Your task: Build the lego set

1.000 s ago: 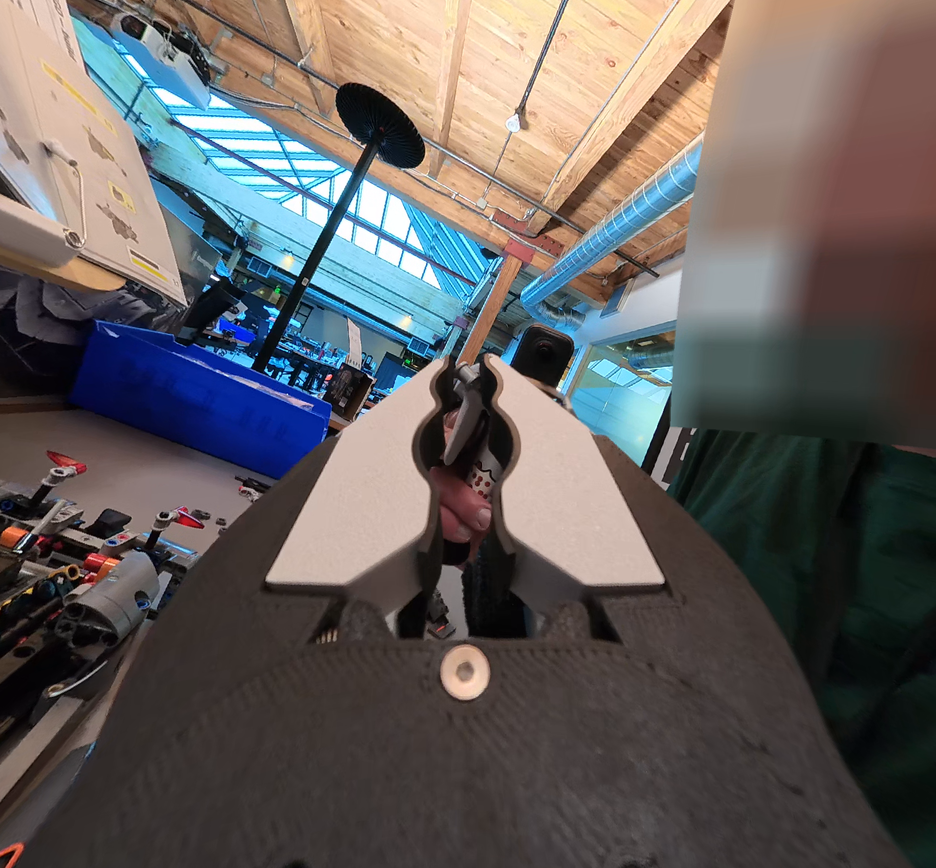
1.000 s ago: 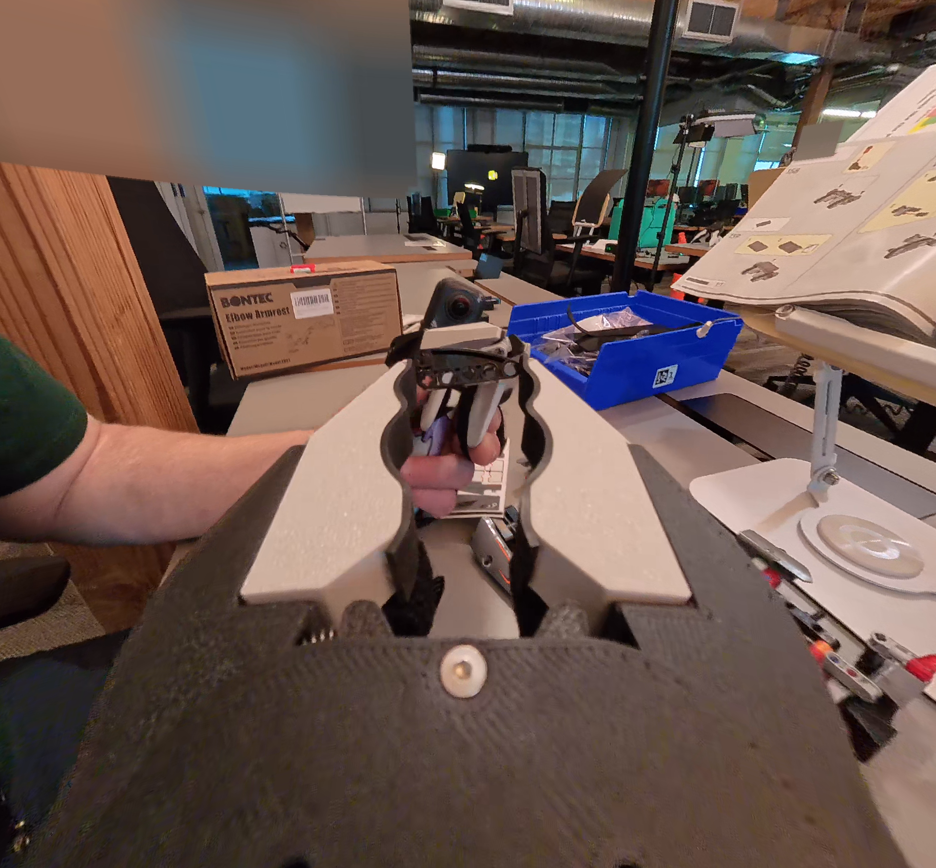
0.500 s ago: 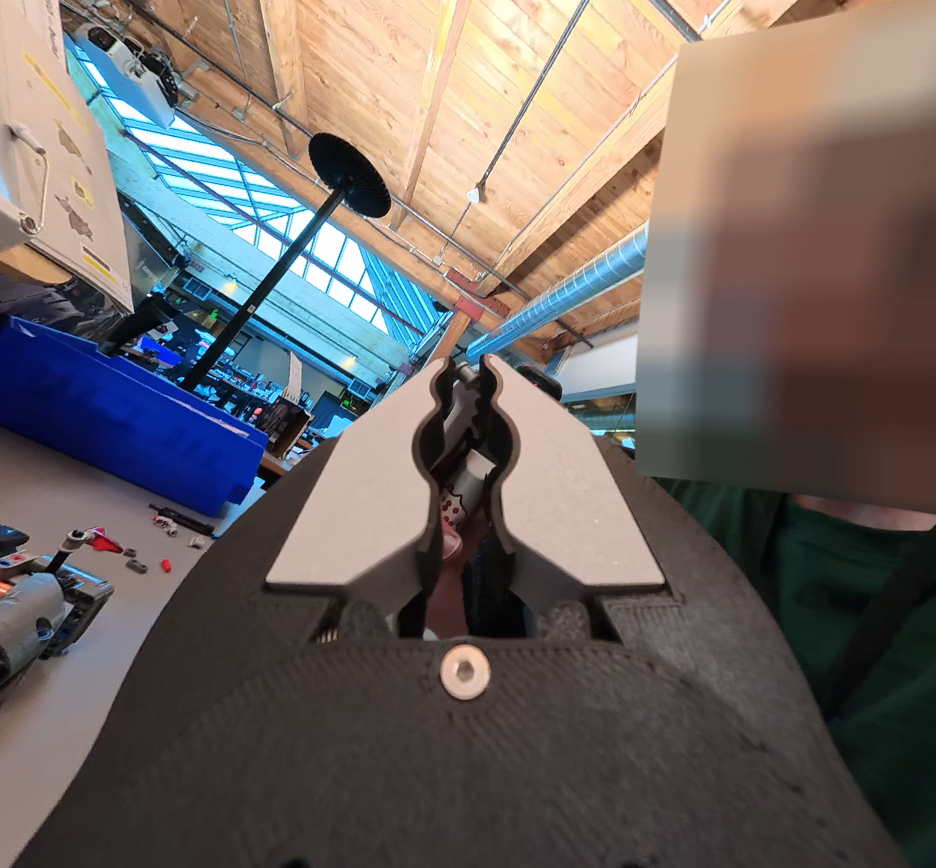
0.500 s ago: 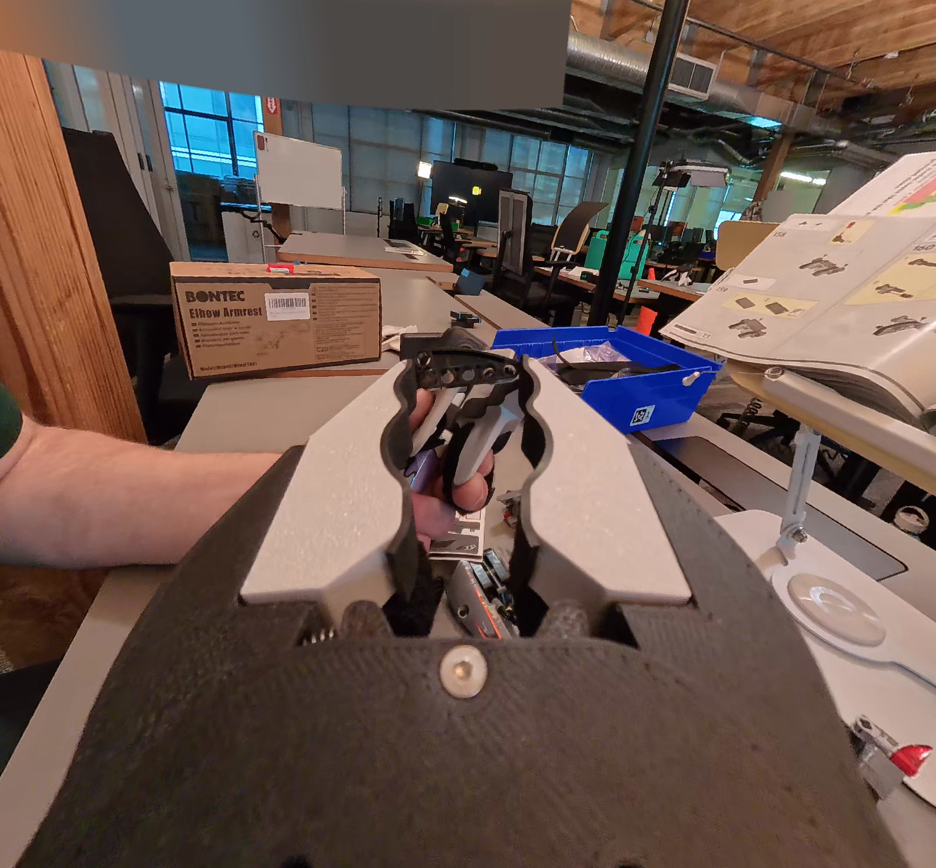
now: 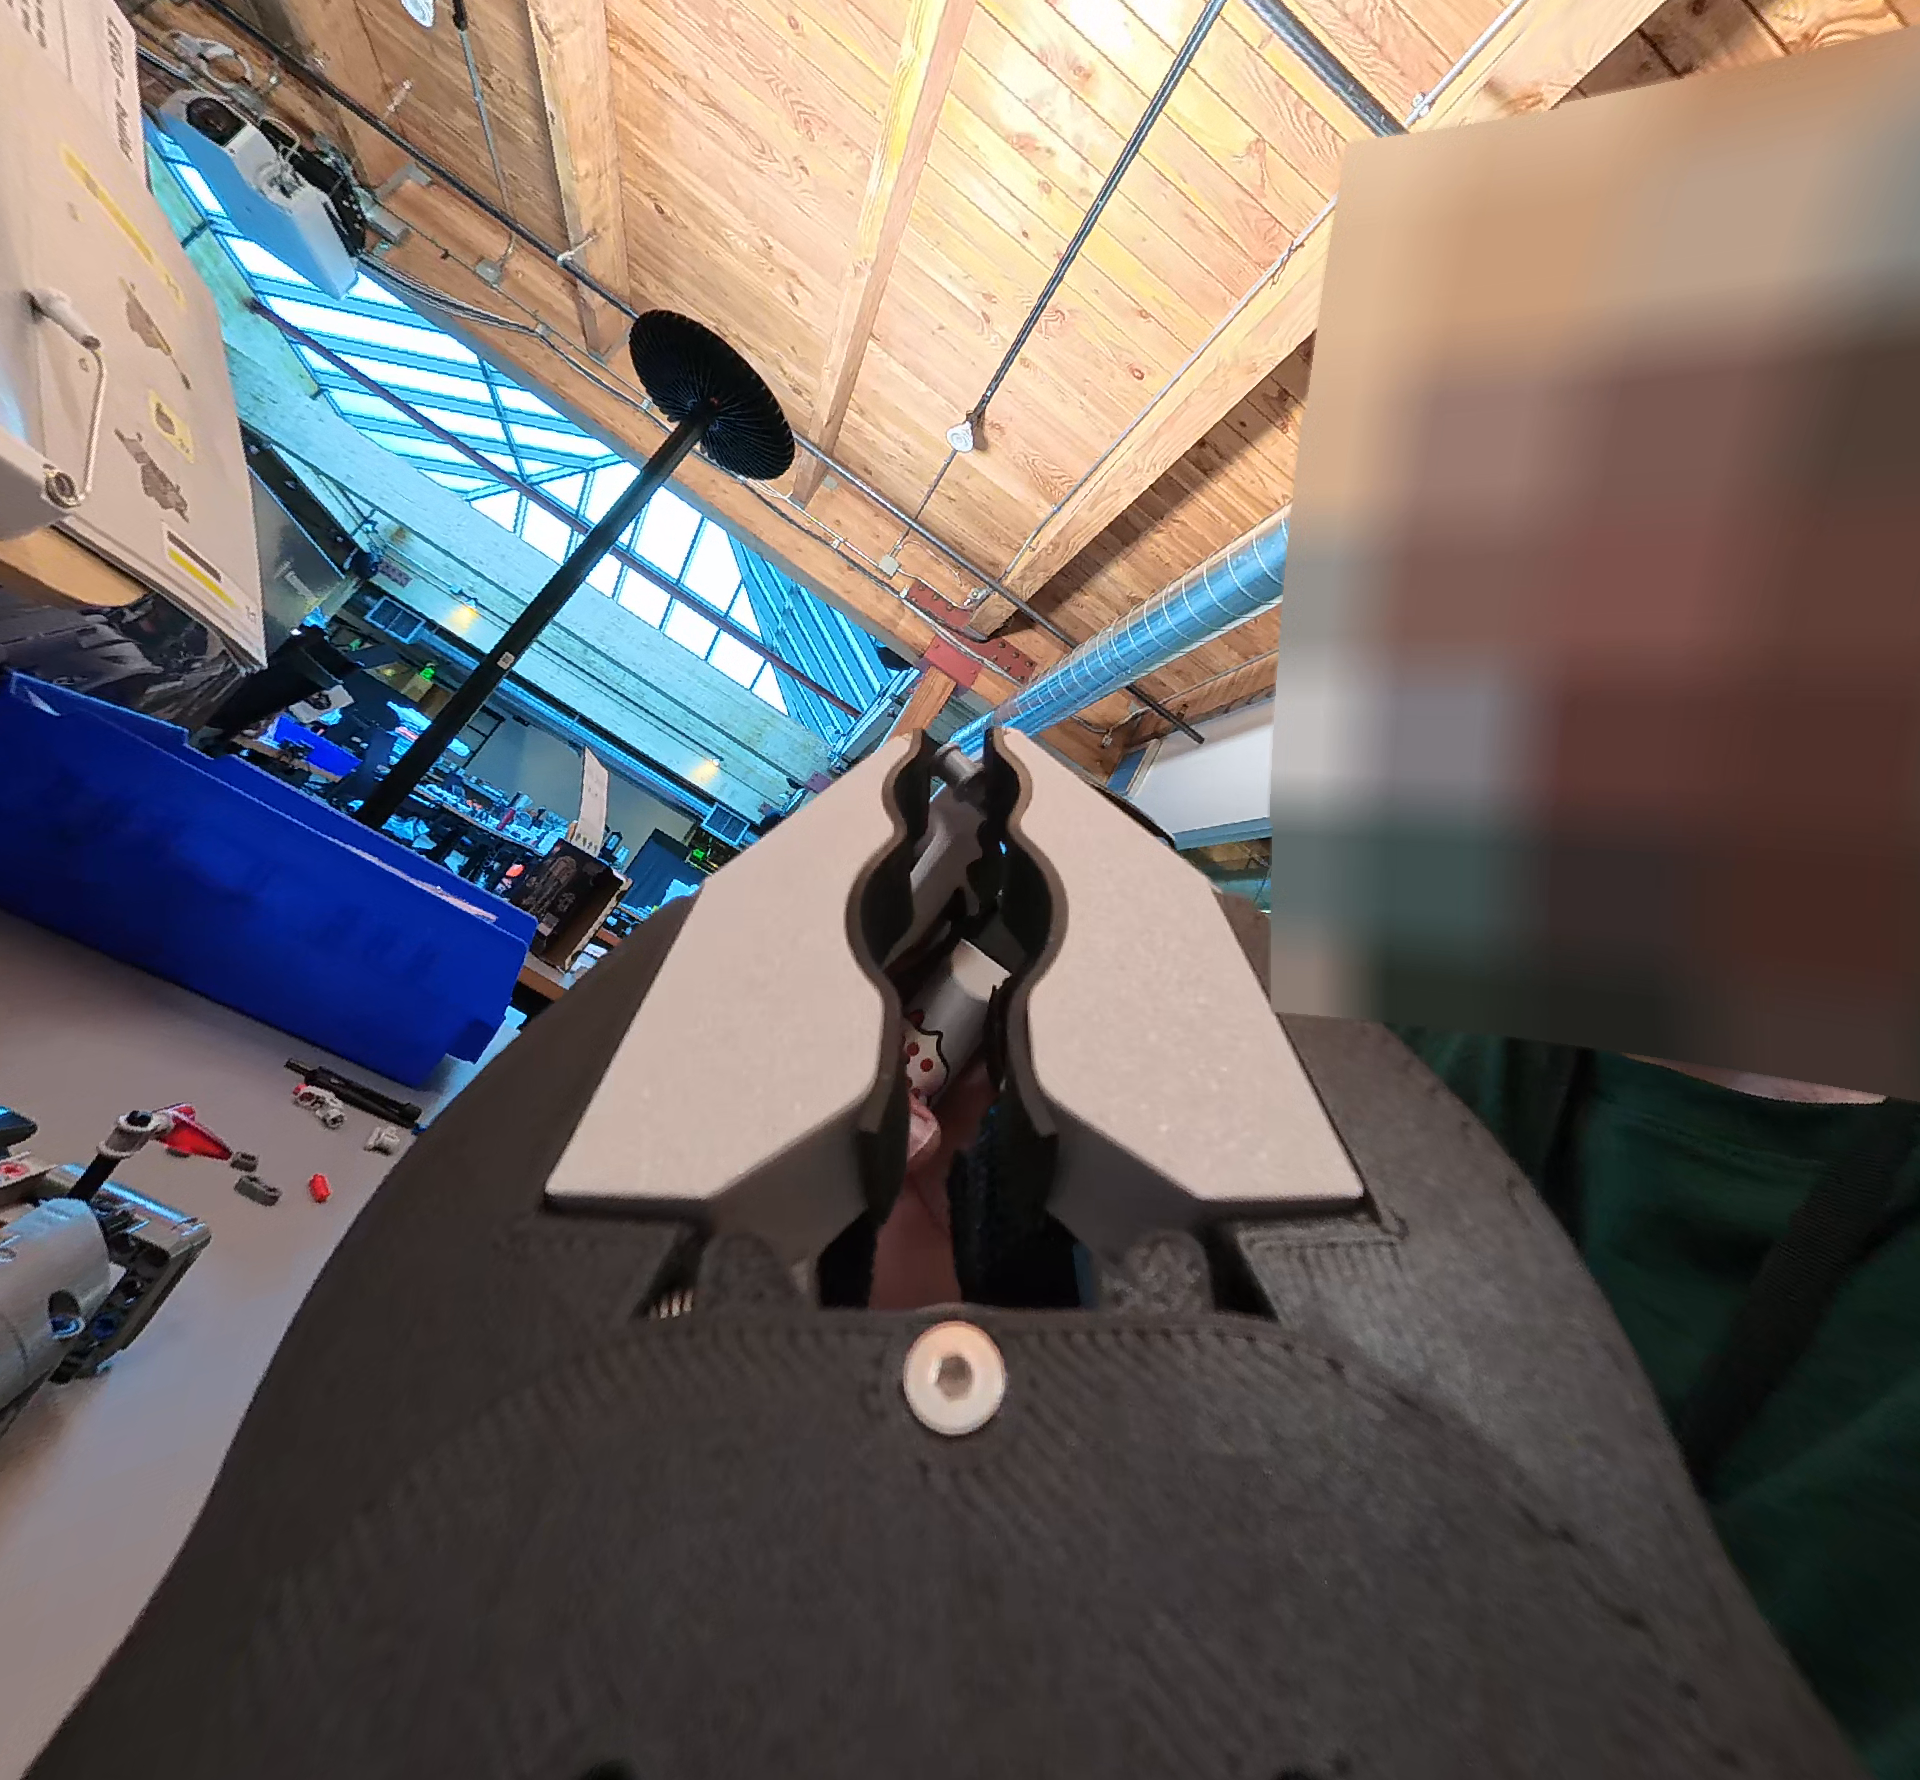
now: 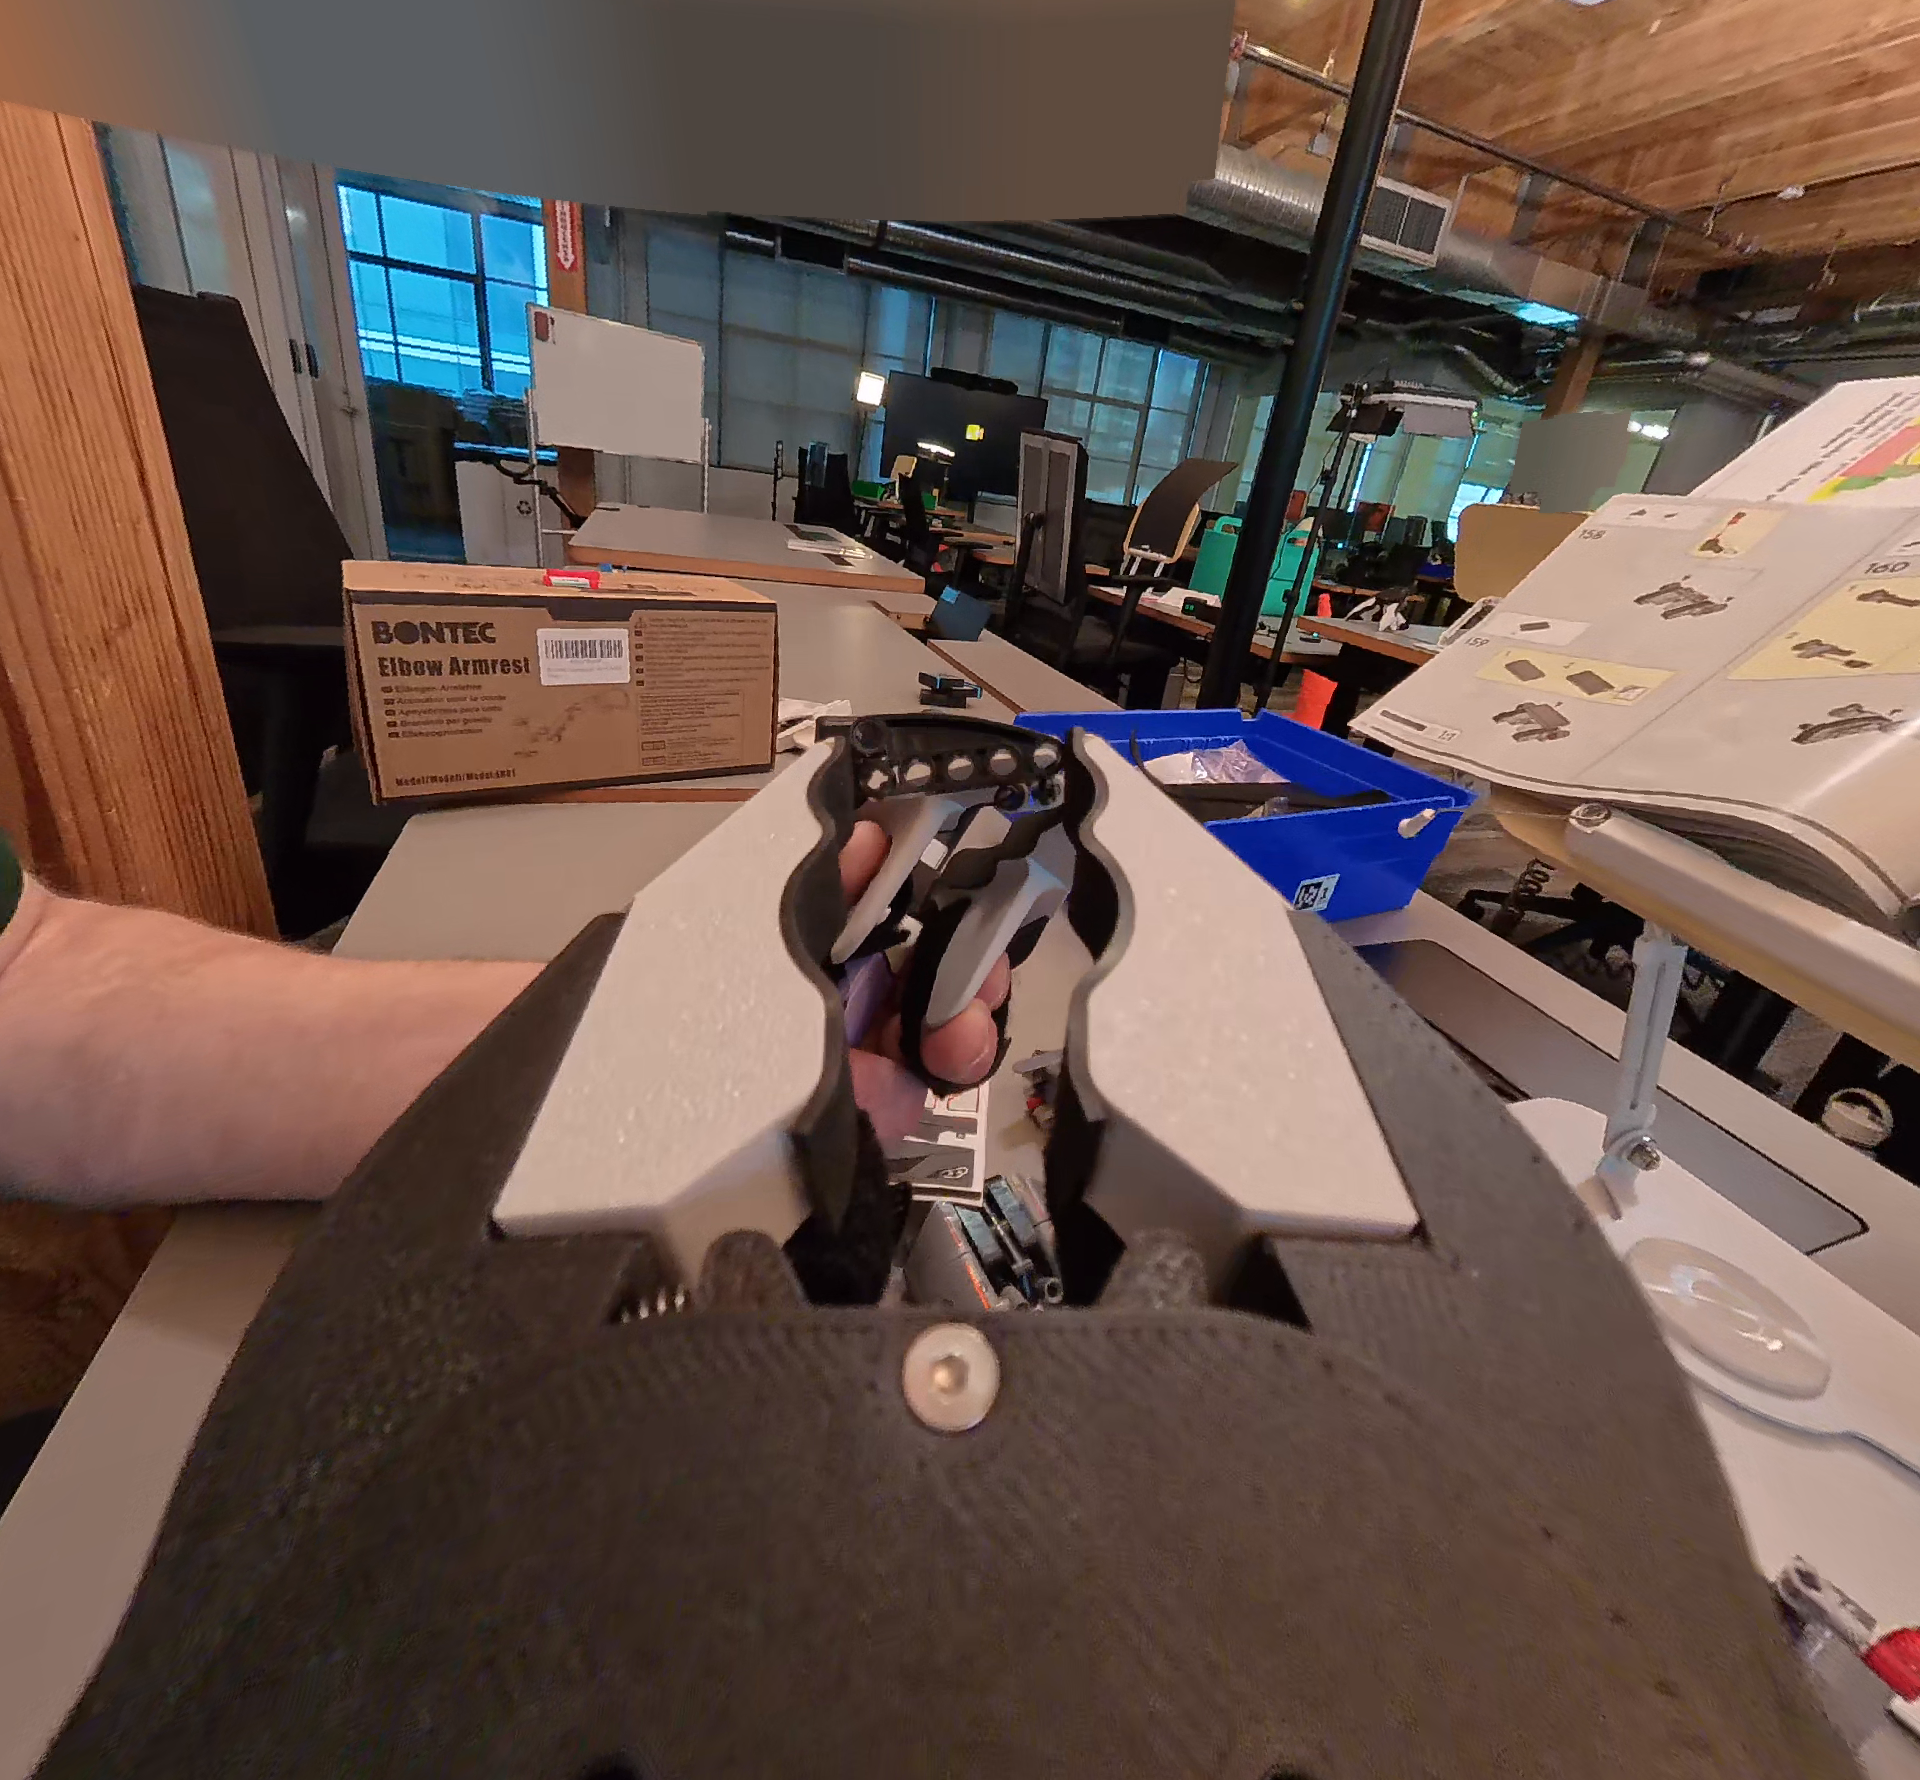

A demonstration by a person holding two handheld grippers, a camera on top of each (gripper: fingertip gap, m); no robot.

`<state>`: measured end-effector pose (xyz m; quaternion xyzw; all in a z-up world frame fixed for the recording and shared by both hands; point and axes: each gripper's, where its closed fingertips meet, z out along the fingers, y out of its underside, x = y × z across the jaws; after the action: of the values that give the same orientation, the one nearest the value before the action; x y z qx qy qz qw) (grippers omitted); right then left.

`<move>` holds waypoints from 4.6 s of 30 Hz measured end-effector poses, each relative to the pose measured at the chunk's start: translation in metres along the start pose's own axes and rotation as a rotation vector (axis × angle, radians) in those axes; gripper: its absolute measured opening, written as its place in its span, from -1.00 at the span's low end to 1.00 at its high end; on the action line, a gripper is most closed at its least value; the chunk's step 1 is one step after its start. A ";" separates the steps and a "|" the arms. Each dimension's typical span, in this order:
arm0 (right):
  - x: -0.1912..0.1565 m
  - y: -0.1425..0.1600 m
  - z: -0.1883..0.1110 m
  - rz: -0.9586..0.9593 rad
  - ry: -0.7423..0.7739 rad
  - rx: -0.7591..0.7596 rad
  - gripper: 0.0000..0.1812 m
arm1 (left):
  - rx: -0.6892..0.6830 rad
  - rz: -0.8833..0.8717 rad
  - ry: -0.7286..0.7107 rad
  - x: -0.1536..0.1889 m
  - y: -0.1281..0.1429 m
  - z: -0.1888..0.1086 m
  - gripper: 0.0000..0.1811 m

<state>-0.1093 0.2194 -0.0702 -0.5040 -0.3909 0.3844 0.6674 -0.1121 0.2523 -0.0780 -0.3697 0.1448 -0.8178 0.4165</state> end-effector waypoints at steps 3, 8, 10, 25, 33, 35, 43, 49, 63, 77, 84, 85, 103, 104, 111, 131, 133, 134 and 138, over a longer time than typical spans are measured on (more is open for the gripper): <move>0.003 -0.004 -0.005 0.000 -0.001 0.029 -0.59 | 0.011 0.001 -0.003 0.000 -0.002 -0.001 -0.92; 0.001 0.000 -0.004 -0.002 -0.009 0.043 -0.58 | 0.015 -0.002 0.005 0.002 -0.003 0.000 -0.91; 0.000 0.000 -0.002 -0.007 -0.014 0.046 -0.58 | 0.017 -0.005 0.004 0.001 -0.002 0.000 -0.91; 0.004 0.004 0.006 0.009 -0.018 0.125 -0.59 | 0.040 -0.018 0.002 0.000 -0.004 -0.002 -0.92; 0.003 0.004 0.004 -0.013 -0.067 0.179 -0.58 | 0.029 -0.023 0.006 0.001 -0.004 -0.001 -0.91; 0.004 0.006 0.004 -0.012 -0.076 0.181 -0.58 | 0.023 -0.047 0.004 0.000 -0.003 -0.001 -0.91; 0.002 0.005 0.001 -0.083 -0.096 0.207 -0.58 | 0.019 -0.068 0.008 0.002 -0.001 0.001 -0.91; 0.000 0.006 0.003 -0.090 -0.094 0.204 -0.58 | 0.023 -0.059 0.007 0.002 -0.002 0.000 -0.91; -0.002 0.001 -0.016 -0.089 -0.096 0.201 -0.59 | -0.057 -0.114 0.062 0.009 0.018 0.014 -0.92; -0.007 -0.007 -0.016 -0.126 -0.102 0.217 -0.58 | -0.111 -0.122 0.072 0.016 0.019 0.017 -0.90; -0.007 -0.006 -0.018 -0.148 -0.091 0.213 -0.59 | -0.146 -0.157 0.079 0.015 0.024 0.017 -0.90; -0.007 -0.005 -0.018 -0.150 -0.093 0.211 -0.59 | -0.151 -0.162 0.081 0.014 0.025 0.017 -0.90; -0.010 0.000 -0.020 -0.152 -0.139 0.200 -0.59 | -0.134 -0.153 0.111 0.017 0.028 0.015 -0.93; -0.010 0.001 -0.022 -0.155 -0.147 0.201 -0.59 | -0.139 -0.167 0.116 0.017 0.029 0.016 -0.93; -0.015 0.004 -0.027 -0.257 -0.194 0.153 -0.58 | -0.156 -0.294 0.177 0.019 0.035 0.016 -0.93; -0.016 0.012 -0.035 -0.291 -0.222 0.086 -0.57 | -0.215 -0.174 0.110 0.014 0.046 0.019 -0.94; -0.014 0.018 -0.037 -0.306 -0.204 0.047 -0.57 | -0.271 -0.129 0.062 0.010 0.050 0.017 -0.95; -0.014 0.021 -0.039 -0.321 -0.198 0.027 -0.57 | -0.300 -0.112 0.048 0.009 0.053 0.017 -0.94; -0.018 0.035 -0.048 -0.380 -0.197 -0.070 -0.56 | -0.406 -0.140 0.038 0.005 0.068 0.012 -0.95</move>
<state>-0.0767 0.1921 -0.1154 -0.4041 -0.5552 0.2853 0.6686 -0.0662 0.2080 -0.1046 -0.4398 0.2882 -0.8056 0.2729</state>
